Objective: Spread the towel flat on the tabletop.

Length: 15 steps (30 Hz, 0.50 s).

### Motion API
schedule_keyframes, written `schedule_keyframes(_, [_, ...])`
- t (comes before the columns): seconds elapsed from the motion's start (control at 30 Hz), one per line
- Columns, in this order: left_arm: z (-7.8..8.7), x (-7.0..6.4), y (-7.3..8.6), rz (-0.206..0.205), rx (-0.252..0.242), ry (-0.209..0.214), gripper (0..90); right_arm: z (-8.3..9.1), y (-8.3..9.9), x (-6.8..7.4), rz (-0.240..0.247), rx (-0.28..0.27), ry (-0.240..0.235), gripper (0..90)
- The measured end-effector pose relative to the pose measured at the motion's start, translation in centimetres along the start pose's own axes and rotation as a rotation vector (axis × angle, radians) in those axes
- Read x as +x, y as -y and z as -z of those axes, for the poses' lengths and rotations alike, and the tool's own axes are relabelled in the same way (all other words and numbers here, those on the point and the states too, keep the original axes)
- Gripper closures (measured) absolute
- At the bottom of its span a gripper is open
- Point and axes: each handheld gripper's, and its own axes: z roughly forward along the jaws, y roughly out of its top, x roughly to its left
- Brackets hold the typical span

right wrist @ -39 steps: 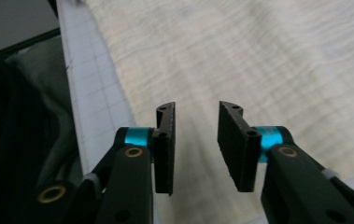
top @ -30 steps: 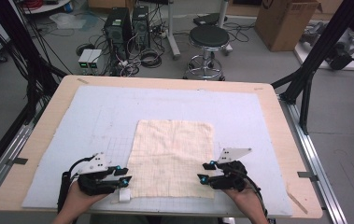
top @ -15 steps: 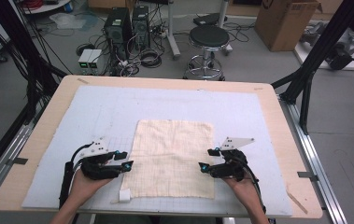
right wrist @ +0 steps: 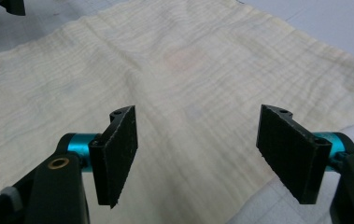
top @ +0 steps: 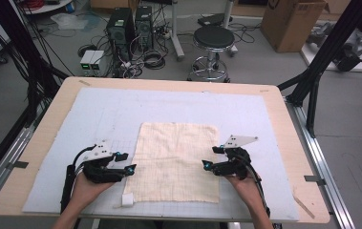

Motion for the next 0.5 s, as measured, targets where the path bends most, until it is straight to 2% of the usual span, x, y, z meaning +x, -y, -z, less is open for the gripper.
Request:
schedule_keyframes(0.13, [-0.05,0.0,0.09,-0.008,0.0,-0.011,43.5,0.04,0.01,0.22,-0.006,-0.004,0.0,28.0])
schedule_keyframes(0.4, [-0.07,-0.13,0.2,-0.01,0.004,-0.004,43.3,0.01,0.07,0.52,-0.011,0.004,-0.006,27.3])
schedule_keyframes(0.5, [-0.04,-0.13,0.19,-0.014,0.005,-0.002,43.3,-0.04,0.1,0.59,0.006,0.01,-0.003,27.2])
